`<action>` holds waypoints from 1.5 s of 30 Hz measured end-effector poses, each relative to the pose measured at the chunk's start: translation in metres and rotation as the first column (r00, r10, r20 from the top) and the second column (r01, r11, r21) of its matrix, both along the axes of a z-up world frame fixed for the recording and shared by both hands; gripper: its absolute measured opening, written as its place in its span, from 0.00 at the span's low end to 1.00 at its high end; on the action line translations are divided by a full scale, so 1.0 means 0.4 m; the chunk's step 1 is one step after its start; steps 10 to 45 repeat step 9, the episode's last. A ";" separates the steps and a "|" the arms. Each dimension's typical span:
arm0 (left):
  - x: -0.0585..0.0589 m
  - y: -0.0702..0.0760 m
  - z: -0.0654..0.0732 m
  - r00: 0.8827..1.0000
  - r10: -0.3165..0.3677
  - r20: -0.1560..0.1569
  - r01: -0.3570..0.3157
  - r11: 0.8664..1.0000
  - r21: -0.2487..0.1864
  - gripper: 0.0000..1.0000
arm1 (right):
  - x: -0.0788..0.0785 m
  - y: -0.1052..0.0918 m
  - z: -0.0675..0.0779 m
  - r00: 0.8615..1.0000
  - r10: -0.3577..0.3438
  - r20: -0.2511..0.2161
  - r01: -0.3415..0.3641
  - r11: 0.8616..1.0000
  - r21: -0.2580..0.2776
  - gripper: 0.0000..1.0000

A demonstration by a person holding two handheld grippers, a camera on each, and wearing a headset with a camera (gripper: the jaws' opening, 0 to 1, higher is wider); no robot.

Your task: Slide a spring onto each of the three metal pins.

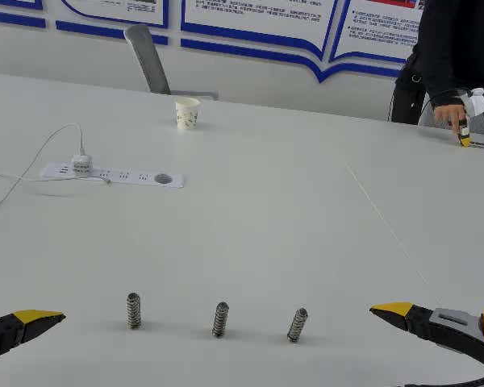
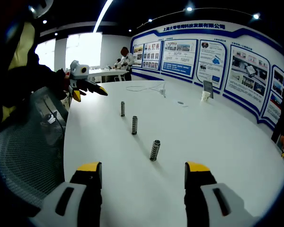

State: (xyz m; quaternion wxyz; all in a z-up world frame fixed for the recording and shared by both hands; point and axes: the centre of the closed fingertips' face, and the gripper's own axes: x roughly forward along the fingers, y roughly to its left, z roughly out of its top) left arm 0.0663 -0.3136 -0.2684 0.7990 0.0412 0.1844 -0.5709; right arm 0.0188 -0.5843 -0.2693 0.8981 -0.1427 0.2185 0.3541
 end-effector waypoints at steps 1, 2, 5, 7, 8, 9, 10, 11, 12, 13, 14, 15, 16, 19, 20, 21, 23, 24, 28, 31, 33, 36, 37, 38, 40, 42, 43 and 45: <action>0.000 0.001 -0.002 1.000 0.001 0.000 -0.001 1.000 0.002 0.83 | 0.000 0.000 -0.002 1.000 -0.002 -0.003 0.002 1.000 0.003 0.72; 0.000 0.002 -0.003 1.000 0.001 -0.001 -0.001 1.000 0.003 0.83 | 0.000 0.001 -0.002 1.000 -0.002 -0.002 0.002 1.000 0.000 0.72; 0.002 0.004 -0.006 1.000 0.005 -0.005 -0.005 1.000 0.005 0.83 | -0.001 0.001 -0.004 1.000 -0.005 -0.002 0.005 1.000 0.003 0.72; 0.003 0.004 -0.009 1.000 0.006 -0.008 -0.006 1.000 0.007 0.83 | 0.000 0.001 -0.004 1.000 -0.007 -0.002 0.007 1.000 0.004 0.72; 0.003 0.005 -0.010 1.000 0.006 -0.008 -0.006 1.000 0.007 0.83 | 0.000 0.000 -0.005 1.000 -0.008 -0.002 0.008 1.000 0.004 0.72; 0.003 0.004 -0.012 1.000 0.006 -0.009 -0.006 1.000 0.008 0.83 | 0.000 0.000 -0.005 1.000 -0.008 -0.001 0.008 1.000 0.004 0.72; 0.003 0.004 -0.012 1.000 0.006 -0.009 -0.006 1.000 0.008 0.83 | 0.000 0.000 -0.005 1.000 -0.008 -0.001 0.008 1.000 0.004 0.72; 0.003 0.004 -0.012 1.000 0.006 -0.009 -0.006 1.000 0.008 0.83 | 0.000 0.000 -0.005 1.000 -0.008 -0.001 0.008 1.000 0.004 0.72; 0.003 0.004 -0.012 1.000 0.006 -0.009 -0.006 1.000 0.008 0.83 | 0.000 0.000 -0.005 1.000 -0.008 -0.001 0.008 1.000 0.004 0.72; 0.003 0.004 -0.012 1.000 0.006 -0.009 -0.006 1.000 0.008 0.83 | 0.000 0.000 -0.005 1.000 -0.008 -0.001 0.008 1.000 0.004 0.72; 0.003 0.004 -0.012 1.000 0.006 -0.009 -0.006 1.000 0.008 0.83 | 0.000 0.000 -0.005 1.000 -0.008 -0.001 0.008 1.000 0.004 0.72; 0.003 0.004 -0.012 1.000 0.006 -0.009 -0.006 1.000 0.008 0.83 | 0.000 0.000 -0.005 1.000 -0.008 -0.001 0.008 1.000 0.004 0.72; 0.003 0.004 -0.012 1.000 0.006 -0.009 -0.006 1.000 0.008 0.83 | 0.000 0.000 -0.005 1.000 -0.008 -0.001 0.008 1.000 0.004 0.72; 0.003 0.004 -0.012 1.000 0.006 -0.009 -0.006 1.000 0.008 0.83 | 0.000 0.000 -0.005 1.000 -0.008 -0.001 0.008 1.000 0.004 0.72; 0.003 0.004 -0.012 1.000 0.006 -0.009 -0.006 1.000 0.008 0.83 | 0.000 0.000 -0.005 1.000 -0.008 -0.001 0.008 1.000 0.004 0.72; 0.003 0.004 -0.012 1.000 0.006 -0.009 -0.006 1.000 0.008 0.83 | 0.000 0.000 -0.005 1.000 -0.008 -0.001 0.008 1.000 0.004 0.72; 0.003 0.004 -0.012 1.000 0.006 -0.009 -0.006 1.000 0.008 0.83 | 0.000 0.000 -0.005 1.000 -0.008 -0.001 0.008 1.000 0.004 0.72; 0.003 0.004 -0.012 1.000 0.006 -0.009 -0.006 1.000 0.008 0.83 | 0.000 0.000 -0.005 1.000 -0.008 -0.001 0.008 1.000 0.004 0.72; 0.003 0.004 -0.012 1.000 0.006 -0.009 -0.006 1.000 0.008 0.83 | 0.000 0.000 -0.005 1.000 -0.008 -0.001 0.008 1.000 0.004 0.72; 0.003 0.004 -0.012 1.000 0.006 -0.009 -0.006 1.000 0.008 0.83 | 0.000 0.000 -0.005 1.000 -0.008 -0.001 0.008 1.000 0.004 0.72; 0.003 0.004 -0.012 1.000 0.006 -0.009 -0.006 1.000 0.008 0.83 | 0.000 0.000 -0.005 1.000 -0.008 -0.001 0.008 1.000 0.004 0.72; 0.003 0.004 -0.012 1.000 0.006 -0.009 -0.006 1.000 0.008 0.83 | 0.000 0.000 -0.005 1.000 -0.008 -0.001 0.008 1.000 0.004 0.72; 0.003 0.004 -0.012 1.000 0.006 -0.009 -0.006 1.000 0.008 0.83 | 0.000 0.000 -0.005 1.000 -0.008 -0.001 0.008 1.000 0.004 0.72; 0.003 0.004 -0.012 1.000 0.006 -0.009 -0.006 1.000 0.008 0.83 | 0.000 0.000 -0.005 1.000 -0.008 -0.001 0.008 1.000 0.004 0.72; 0.003 0.004 -0.012 1.000 0.006 -0.009 -0.006 1.000 0.008 0.83 | 0.000 0.000 -0.005 1.000 -0.008 -0.001 0.008 1.000 0.004 0.72; 0.003 0.004 -0.012 1.000 0.006 -0.009 -0.006 1.000 0.008 0.83 | 0.000 0.000 -0.005 1.000 -0.008 -0.001 0.008 1.000 0.004 0.72; 0.003 0.004 -0.012 1.000 0.006 -0.009 -0.006 1.000 0.008 0.83 | 0.000 0.000 -0.005 1.000 -0.008 -0.001 0.008 1.000 0.004 0.72; 0.003 0.004 -0.012 1.000 0.006 -0.009 -0.006 1.000 0.008 0.83 | 0.000 0.000 -0.005 1.000 -0.008 -0.001 0.008 1.000 0.004 0.72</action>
